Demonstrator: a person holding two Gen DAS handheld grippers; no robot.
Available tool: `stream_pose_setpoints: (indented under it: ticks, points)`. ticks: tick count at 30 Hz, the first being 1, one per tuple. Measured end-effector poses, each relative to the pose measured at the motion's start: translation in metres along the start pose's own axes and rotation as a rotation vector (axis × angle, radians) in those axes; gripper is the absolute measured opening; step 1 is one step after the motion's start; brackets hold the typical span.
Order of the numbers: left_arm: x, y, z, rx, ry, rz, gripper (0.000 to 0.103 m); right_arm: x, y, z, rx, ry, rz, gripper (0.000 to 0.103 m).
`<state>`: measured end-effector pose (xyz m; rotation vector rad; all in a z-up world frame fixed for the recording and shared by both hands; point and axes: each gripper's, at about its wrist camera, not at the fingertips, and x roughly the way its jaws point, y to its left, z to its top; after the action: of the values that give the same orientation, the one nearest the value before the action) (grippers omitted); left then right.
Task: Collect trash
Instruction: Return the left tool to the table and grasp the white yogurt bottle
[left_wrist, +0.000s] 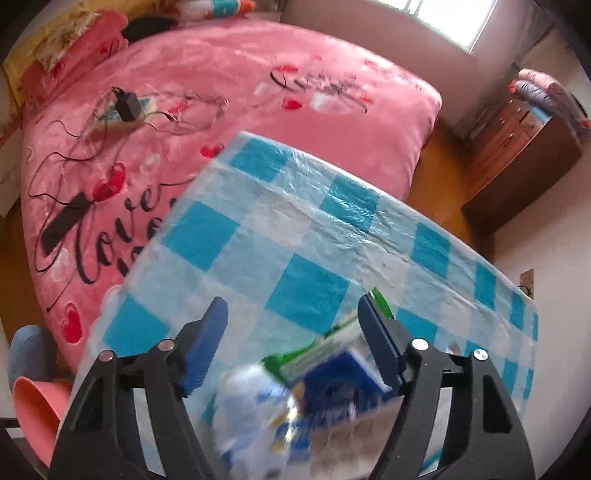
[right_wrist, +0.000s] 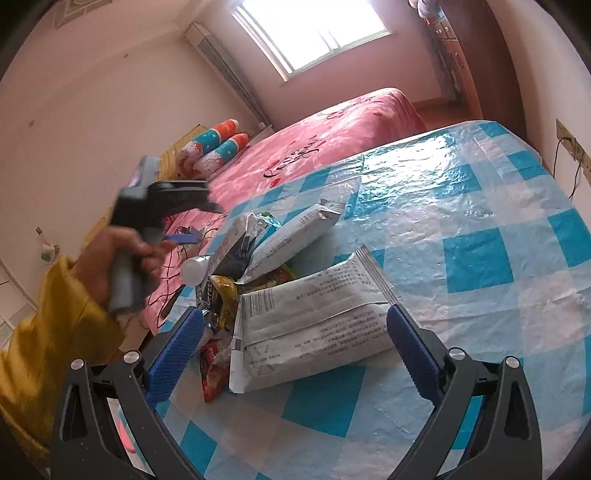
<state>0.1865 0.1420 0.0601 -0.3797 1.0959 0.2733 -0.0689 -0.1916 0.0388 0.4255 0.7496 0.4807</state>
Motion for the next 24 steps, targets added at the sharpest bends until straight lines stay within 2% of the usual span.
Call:
stream_pose_setpoints:
  ticks: [6,9,12,17,24]
  points:
    - [0.033,-0.019,0.006,0.063,0.090,0.048,0.066,0.000,-0.005,0.001,0.006,0.001,0.000,0.098]
    - [0.040,-0.023,0.002,0.082,0.123,0.044,0.058,-0.001,-0.006,0.001,0.002,0.001,-0.002,0.098]
    - [0.042,-0.025,-0.008,0.111,0.144,0.042,0.057,-0.001,-0.008,0.001,0.007,0.006,-0.012,0.098]
    - [0.031,-0.027,-0.034,0.138,0.140,0.008,0.056,0.000,-0.012,0.002,0.023,0.017,-0.019,0.098]
    - [0.006,-0.030,-0.086,0.196,0.133,-0.042,0.055,-0.005,-0.015,0.000,0.023,0.012,-0.040,0.098]
